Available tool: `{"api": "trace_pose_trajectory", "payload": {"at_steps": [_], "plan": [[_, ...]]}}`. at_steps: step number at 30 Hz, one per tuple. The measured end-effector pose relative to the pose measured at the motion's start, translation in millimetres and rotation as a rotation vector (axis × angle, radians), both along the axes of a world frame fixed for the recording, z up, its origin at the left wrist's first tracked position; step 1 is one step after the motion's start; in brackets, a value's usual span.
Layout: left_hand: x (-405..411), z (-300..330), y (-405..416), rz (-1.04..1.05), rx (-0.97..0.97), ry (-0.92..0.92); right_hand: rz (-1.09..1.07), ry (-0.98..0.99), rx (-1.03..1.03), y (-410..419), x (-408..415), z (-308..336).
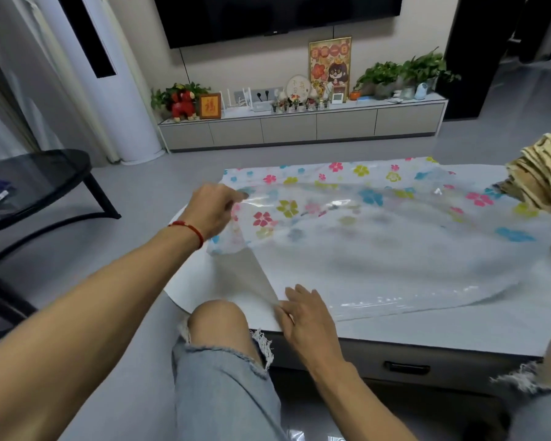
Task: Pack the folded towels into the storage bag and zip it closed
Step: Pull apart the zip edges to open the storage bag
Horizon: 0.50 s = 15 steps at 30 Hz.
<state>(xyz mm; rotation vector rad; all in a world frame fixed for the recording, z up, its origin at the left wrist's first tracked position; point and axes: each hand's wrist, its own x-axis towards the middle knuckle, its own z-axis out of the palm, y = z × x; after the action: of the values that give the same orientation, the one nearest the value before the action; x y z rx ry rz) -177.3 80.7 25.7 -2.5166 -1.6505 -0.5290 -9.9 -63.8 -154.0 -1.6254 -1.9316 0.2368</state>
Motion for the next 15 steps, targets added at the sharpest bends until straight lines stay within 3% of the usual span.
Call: {"api": "trace_pose_trajectory", "payload": {"at_steps": [6, 9, 12, 15], "plan": [[20.1, 2.2, 4.0, 0.041, -0.054, 0.006, 0.081, 0.032, -0.215, -4.4, 7.7, 11.6], [35.9, -1.2, -9.9, -0.132, -0.040, 0.046, -0.118, 0.170, -0.203, -6.9, 39.4, 20.2], [65.3, -5.1, -24.6, -0.321, -0.049, 0.193, -0.484, -0.089, -0.351, -3.0, 94.3, 20.4], [109.6, -14.2, -31.8, -0.446, 0.001, 0.384, -0.466, -0.244, -0.561, 0.4, 129.1, 14.6]]}}
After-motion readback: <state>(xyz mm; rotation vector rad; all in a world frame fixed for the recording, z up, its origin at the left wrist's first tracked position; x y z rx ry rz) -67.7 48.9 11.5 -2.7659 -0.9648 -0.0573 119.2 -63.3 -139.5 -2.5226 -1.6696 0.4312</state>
